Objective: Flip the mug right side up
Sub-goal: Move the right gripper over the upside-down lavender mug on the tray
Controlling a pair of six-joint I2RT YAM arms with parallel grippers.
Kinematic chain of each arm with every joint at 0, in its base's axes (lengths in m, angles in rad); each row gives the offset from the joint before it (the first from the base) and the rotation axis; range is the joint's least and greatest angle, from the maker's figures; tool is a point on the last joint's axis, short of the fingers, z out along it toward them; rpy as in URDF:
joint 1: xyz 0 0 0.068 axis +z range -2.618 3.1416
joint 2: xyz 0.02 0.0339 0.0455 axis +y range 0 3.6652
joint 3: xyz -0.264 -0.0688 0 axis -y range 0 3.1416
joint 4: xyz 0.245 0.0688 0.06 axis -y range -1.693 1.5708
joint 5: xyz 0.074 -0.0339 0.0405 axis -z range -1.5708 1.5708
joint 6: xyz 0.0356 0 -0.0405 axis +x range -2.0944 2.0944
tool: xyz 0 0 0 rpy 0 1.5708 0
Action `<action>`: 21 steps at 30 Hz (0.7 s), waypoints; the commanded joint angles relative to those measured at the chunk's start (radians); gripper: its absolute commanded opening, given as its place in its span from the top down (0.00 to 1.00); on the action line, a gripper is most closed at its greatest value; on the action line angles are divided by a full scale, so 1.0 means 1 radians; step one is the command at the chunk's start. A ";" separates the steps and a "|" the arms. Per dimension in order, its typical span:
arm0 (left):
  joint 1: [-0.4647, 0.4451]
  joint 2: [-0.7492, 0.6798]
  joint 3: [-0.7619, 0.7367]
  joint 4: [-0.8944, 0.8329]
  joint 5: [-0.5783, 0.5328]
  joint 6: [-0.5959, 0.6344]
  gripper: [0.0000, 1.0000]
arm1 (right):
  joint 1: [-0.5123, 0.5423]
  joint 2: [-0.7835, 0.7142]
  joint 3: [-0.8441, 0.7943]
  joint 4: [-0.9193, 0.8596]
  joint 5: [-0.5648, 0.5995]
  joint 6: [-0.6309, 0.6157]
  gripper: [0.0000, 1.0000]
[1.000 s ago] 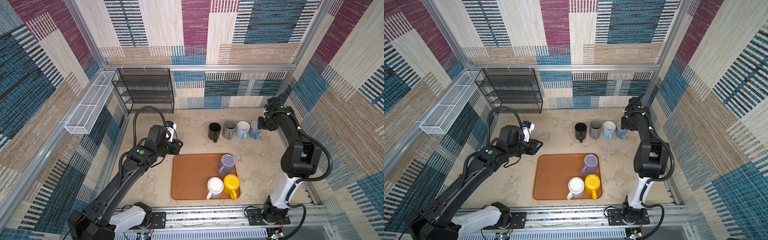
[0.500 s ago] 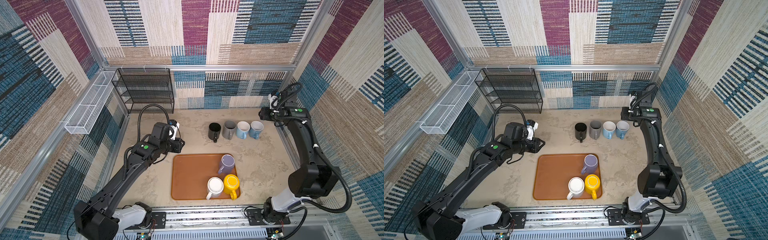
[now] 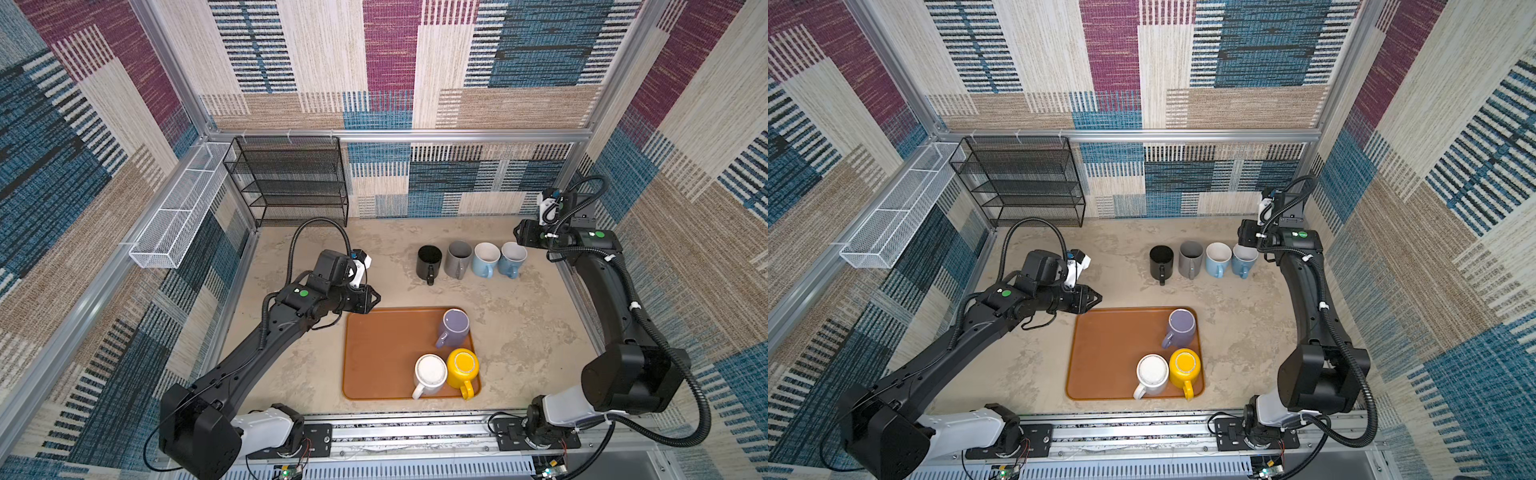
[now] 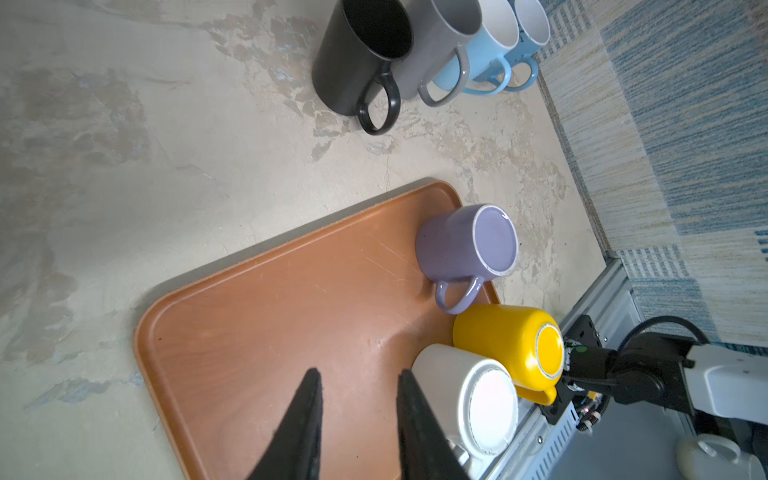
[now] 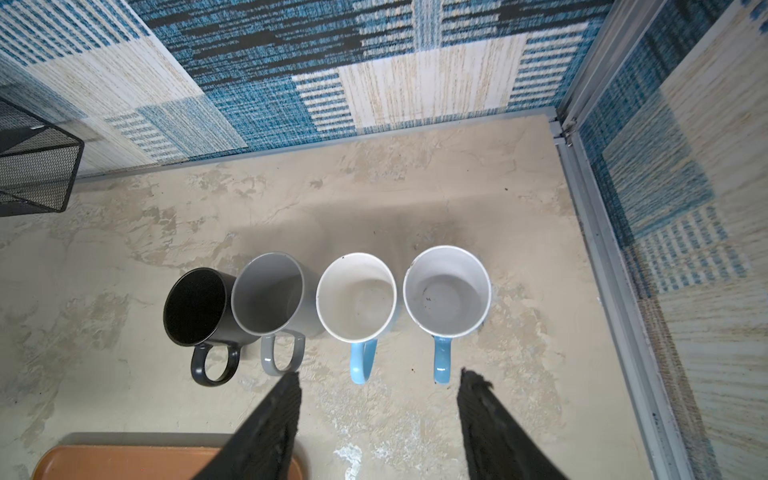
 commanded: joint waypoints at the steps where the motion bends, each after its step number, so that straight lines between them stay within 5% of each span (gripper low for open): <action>1: -0.012 0.016 -0.003 0.017 0.012 0.010 0.71 | 0.018 -0.015 -0.037 0.023 -0.038 0.030 0.35; 21: -0.015 0.155 0.075 -0.051 -0.102 0.010 0.76 | 0.577 -0.150 -0.502 -0.037 0.047 0.500 0.26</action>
